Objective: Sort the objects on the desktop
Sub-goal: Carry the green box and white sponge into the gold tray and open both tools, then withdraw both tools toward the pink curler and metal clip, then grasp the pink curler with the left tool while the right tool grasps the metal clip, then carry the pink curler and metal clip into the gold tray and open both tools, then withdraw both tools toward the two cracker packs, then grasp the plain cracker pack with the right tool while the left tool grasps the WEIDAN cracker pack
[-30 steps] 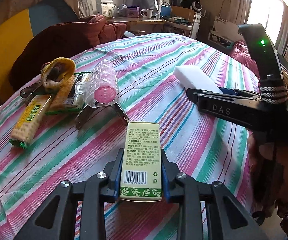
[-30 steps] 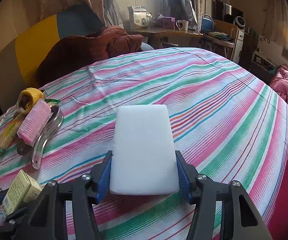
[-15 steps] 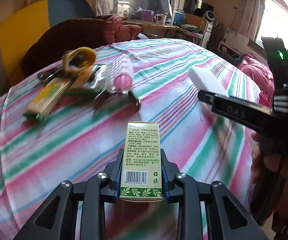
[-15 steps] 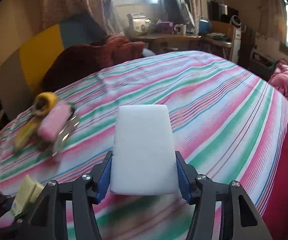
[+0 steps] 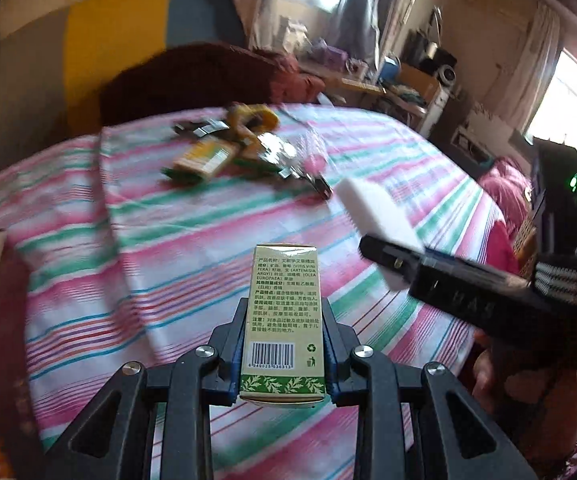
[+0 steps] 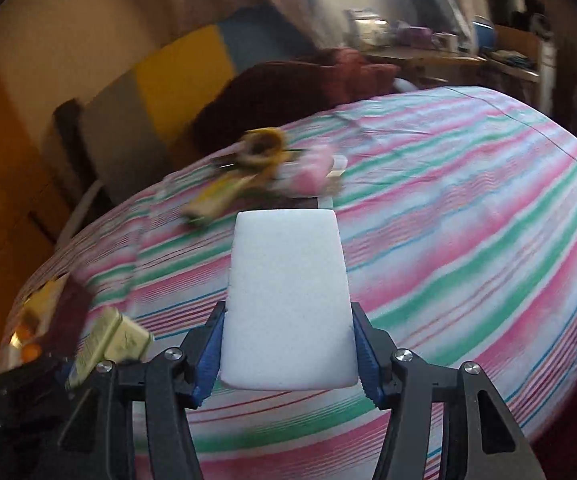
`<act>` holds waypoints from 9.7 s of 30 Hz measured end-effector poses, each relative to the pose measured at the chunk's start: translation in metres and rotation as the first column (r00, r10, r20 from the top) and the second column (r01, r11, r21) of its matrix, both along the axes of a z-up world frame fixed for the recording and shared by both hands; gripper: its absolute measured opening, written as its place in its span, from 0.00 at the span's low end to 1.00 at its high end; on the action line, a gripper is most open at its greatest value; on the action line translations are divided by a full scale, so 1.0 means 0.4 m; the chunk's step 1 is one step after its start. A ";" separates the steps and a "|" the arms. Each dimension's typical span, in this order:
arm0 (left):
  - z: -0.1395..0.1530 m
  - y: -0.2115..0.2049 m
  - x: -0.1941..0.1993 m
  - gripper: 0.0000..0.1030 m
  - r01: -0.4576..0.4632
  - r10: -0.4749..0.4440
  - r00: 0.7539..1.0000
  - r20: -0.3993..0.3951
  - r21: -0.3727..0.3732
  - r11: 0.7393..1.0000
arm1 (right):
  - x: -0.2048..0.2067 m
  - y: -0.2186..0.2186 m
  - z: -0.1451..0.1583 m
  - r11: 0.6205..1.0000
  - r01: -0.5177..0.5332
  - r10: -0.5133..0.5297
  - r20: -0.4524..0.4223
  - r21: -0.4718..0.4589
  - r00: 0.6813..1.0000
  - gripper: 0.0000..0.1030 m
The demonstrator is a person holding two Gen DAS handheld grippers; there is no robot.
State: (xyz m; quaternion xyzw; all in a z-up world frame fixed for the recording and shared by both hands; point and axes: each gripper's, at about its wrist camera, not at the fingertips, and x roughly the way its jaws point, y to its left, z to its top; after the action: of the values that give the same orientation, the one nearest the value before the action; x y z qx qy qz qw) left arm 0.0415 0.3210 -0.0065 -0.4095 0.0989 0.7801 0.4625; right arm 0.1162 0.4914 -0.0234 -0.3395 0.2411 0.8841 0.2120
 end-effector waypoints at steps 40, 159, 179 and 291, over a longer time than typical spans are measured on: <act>-0.020 -0.765 -0.216 0.40 -0.660 0.635 0.742 0.214 0.068 0.748 | -0.269 -0.580 0.060 0.889 -0.455 0.455 -0.025 -0.053 0.890 0.68; -0.122 0.182 -0.264 0.31 -0.160 0.192 0.951 0.241 -0.146 0.976 | -0.132 0.134 -0.083 0.997 0.051 -0.047 0.066 -0.060 0.997 0.73; -0.088 0.004 -0.196 0.31 -0.183 0.195 0.935 0.297 -0.070 0.981 | -0.127 0.003 -0.042 0.999 -0.032 0.029 0.136 0.025 0.990 0.36; -0.027 0.062 -0.354 0.53 -0.240 0.261 0.961 0.088 -0.198 0.950 | -0.532 0.260 -0.109 0.988 0.145 -0.151 0.170 0.043 0.974 0.59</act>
State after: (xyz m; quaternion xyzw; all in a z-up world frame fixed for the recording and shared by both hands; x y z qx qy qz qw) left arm -0.1002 0.3456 -0.0175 -0.5033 0.0918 0.7956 0.3244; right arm -0.0965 0.5955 -0.0672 -0.3928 0.2328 0.8367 0.3025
